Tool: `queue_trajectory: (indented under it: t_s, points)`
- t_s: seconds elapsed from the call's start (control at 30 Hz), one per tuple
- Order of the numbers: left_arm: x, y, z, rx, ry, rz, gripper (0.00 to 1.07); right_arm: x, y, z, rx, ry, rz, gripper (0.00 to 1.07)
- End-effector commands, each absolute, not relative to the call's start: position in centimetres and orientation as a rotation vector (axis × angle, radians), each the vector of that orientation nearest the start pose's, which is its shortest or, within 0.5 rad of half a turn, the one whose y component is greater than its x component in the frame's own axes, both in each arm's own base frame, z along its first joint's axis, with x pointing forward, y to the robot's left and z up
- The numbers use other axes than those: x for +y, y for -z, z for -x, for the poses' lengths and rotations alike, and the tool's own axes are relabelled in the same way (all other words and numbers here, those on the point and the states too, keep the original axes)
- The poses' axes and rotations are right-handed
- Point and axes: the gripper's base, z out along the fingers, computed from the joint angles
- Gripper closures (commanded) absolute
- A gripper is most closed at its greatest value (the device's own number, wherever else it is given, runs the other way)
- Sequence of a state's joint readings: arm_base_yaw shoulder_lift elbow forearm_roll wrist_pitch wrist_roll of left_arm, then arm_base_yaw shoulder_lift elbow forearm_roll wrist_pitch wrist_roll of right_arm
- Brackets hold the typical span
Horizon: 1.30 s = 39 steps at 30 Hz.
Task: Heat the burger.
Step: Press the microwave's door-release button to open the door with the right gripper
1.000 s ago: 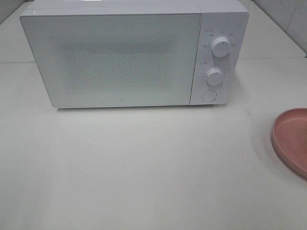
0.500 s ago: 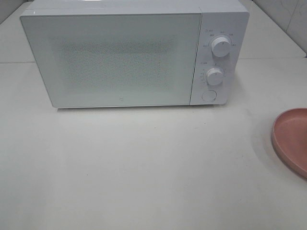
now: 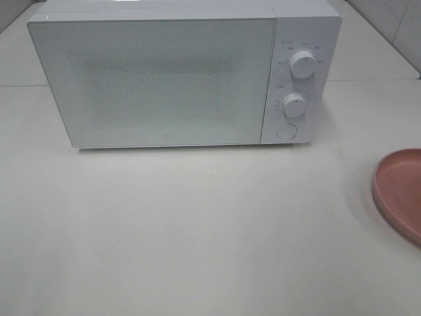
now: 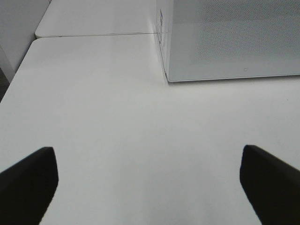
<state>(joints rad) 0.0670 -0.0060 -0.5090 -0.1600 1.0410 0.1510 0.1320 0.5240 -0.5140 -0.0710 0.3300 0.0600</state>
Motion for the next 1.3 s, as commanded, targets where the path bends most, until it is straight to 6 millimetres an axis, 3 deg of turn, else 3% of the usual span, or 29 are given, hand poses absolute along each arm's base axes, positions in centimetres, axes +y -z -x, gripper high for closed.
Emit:
queue_trajectory:
  t_s: [0.03,0.27,0.7,1.03,1.3]
  points:
    - [-1.4,-28.2,0.8,1.978,0.063,-0.09,0.09,1.4,-31.8,-12.1,1.805,-0.074,0.105,0.32]
    - [-1.4,-28.2,0.8,1.978,0.063,-0.09,0.09,1.8,-30.8,-14.7,1.822,-0.08,0.114,0.32]
    - [-1.4,-28.2,0.8,1.978,0.063,-0.09,0.09,2.8,-26.3,-19.5,1.726,-0.108,0.149,0.32]
    - [-1.4,-28.2,0.8,1.978,0.063,-0.09,0.09,3.1,-24.2,-21.3,1.688,-0.043,0.228,0.32]
    - [-1.4,-28.2,0.8,1.978,0.063,-0.09,0.09,5.2,-22.0,-21.5,1.682,-0.008,0.269,0.32]
